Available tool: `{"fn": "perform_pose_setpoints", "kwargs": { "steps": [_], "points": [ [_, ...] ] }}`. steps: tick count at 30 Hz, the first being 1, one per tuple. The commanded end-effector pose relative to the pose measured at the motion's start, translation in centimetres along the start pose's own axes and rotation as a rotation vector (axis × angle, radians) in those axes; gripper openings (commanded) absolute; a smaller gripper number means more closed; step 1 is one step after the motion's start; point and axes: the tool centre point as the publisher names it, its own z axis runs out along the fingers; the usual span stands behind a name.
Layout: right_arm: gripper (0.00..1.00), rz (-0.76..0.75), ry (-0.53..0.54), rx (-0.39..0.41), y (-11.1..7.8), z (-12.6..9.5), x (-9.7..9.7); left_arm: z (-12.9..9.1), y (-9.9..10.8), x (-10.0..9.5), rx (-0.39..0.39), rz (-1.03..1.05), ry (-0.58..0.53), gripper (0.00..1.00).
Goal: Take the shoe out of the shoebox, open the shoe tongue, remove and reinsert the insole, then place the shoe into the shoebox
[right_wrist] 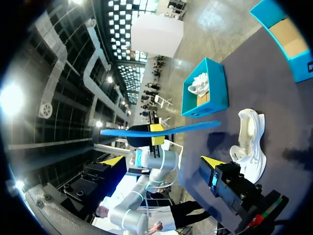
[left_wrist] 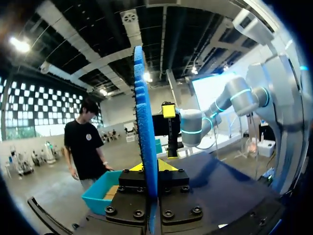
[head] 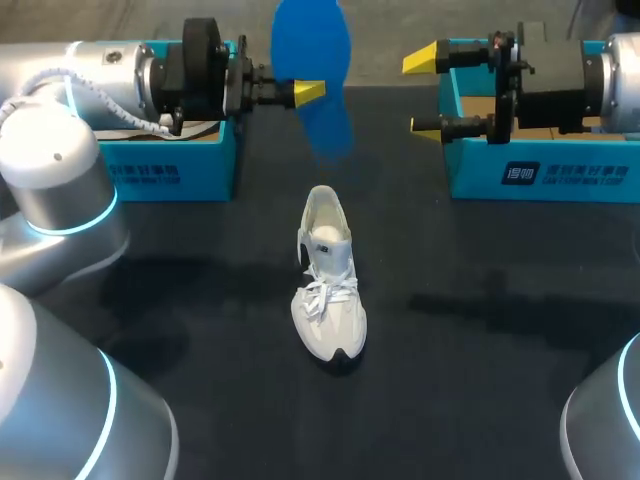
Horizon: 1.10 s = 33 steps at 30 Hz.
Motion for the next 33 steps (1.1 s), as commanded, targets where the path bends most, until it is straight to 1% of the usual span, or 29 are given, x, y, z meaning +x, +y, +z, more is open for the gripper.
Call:
{"fn": "perform_pose_setpoints", "kwargs": {
  "steps": [1, 9, 10, 11, 12, 15, 21, 24, 25, 26, 32, 33],
  "points": [
    [1.0, 0.0, -0.001, -0.002, 0.04, 0.29, -0.02, 0.06, 0.04, 0.64, -0.023, 0.668, -0.166, 0.0],
    [1.0, 0.0, -0.001, -0.002, 0.04, 0.29, -0.02, 0.06, 0.04, 0.64, -0.023, 0.668, -0.166, 0.0],
    [1.0, 0.0, -0.001, -0.002, 0.04, 0.29, -0.02, -0.11, 0.11, 0.79, -0.009, 0.696, -0.135, 0.0],
    [1.0, 0.0, -0.001, -0.002, 0.04, 0.29, -0.02, -0.18, 0.2, 0.79, -0.011, 0.718, -0.135, 0.0],
    [1.0, 0.0, -0.001, -0.002, 0.04, 0.29, -0.02, -0.29, 0.27, 0.88, 0.017, 0.753, -0.101, 0.0],
    [1.0, 0.0, -0.001, -0.002, 0.04, 0.29, -0.02, -0.45, 0.27, 0.98, 0.049, 0.777, -0.074, 0.0],
    [1.0, 0.0, -0.001, -0.002, 0.04, 0.29, -0.02, -0.59, 0.45, 0.81, 0.071, 0.806, -0.035, 0.0],
    [1.0, 0.0, -0.001, -0.002, 0.04, 0.29, -0.02, -0.7, 0.54, 0.78, 0.07, 0.834, -0.002, 0.0],
    [1.0, 0.0, -0.001, -0.002, 0.04, 0.29, -0.02, -0.7, 0.62, 0.79, 0.059, 0.842, 0.0, 0.0],
    [1.0, 0.0, -0.001, -0.002, 0.04, 0.29, -0.02, -0.68, 0.65, 0.77, 0.07, 0.846, 0.005, 0.0],
    [1.0, 0.0, -0.001, -0.002, 0.04, 0.29, -0.02, -0.6, 0.83, 0.93, 0.065, 0.891, 0.021, 0.0],
    [1.0, 0.0, -0.001, -0.002, 0.04, 0.29, -0.02, -0.57, 0.81, 0.98, 0.065, 0.927, 0.026, 0.0]
  ]
}}
